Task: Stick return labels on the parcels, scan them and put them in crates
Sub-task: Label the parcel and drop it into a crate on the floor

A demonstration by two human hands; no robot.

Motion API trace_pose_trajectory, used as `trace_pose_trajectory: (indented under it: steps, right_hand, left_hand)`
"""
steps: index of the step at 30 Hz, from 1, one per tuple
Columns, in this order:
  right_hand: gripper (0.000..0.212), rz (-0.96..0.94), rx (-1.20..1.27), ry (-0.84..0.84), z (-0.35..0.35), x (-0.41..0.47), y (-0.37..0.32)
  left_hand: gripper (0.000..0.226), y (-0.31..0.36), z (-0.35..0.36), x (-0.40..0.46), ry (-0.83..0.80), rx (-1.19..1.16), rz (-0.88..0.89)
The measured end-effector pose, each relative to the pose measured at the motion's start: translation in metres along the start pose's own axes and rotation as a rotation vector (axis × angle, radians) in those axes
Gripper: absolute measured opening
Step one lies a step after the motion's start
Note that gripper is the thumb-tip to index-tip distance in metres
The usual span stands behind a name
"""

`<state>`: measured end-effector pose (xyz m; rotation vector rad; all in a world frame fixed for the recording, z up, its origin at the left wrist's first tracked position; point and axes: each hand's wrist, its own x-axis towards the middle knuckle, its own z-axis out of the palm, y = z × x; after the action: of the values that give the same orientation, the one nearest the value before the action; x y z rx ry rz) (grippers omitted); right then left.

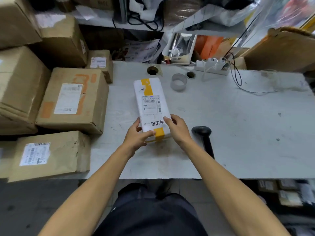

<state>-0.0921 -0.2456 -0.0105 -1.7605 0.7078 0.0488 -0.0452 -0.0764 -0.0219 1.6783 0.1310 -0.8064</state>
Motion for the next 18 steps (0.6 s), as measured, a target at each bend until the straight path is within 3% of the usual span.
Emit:
trace_pose_trajectory:
  steps: [9,18]
  right_hand:
    - [0.020,-0.054,0.223,0.227,-0.052,-0.023,-0.017]
    - [0.027,-0.084,0.311,0.458,-0.178,-0.081,0.022]
  left_hand:
    - [0.082,0.047,0.030,-0.004,-0.137,0.022,0.208]
    - [0.082,0.074,0.155,-0.037,-0.438,0.106,0.308]
